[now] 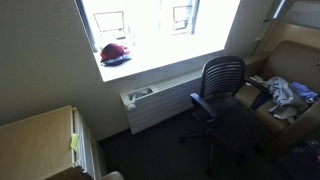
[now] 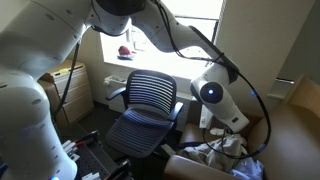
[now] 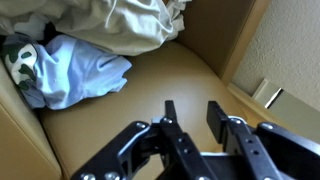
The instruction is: Pick the garment on the black chair and place it on the sofa
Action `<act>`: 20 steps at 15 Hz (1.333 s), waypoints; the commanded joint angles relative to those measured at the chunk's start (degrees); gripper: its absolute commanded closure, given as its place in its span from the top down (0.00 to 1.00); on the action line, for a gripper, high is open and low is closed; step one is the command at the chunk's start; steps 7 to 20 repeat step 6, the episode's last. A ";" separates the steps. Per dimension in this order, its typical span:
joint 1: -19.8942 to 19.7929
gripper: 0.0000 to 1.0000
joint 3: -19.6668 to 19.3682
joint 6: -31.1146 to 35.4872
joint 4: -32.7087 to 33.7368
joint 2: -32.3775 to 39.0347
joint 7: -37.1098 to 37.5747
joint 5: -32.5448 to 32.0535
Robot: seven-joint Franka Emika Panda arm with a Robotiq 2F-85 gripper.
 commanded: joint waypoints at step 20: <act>-5.58 0.79 11.93 -2.88 -10.65 -4.97 -1.36 -15.31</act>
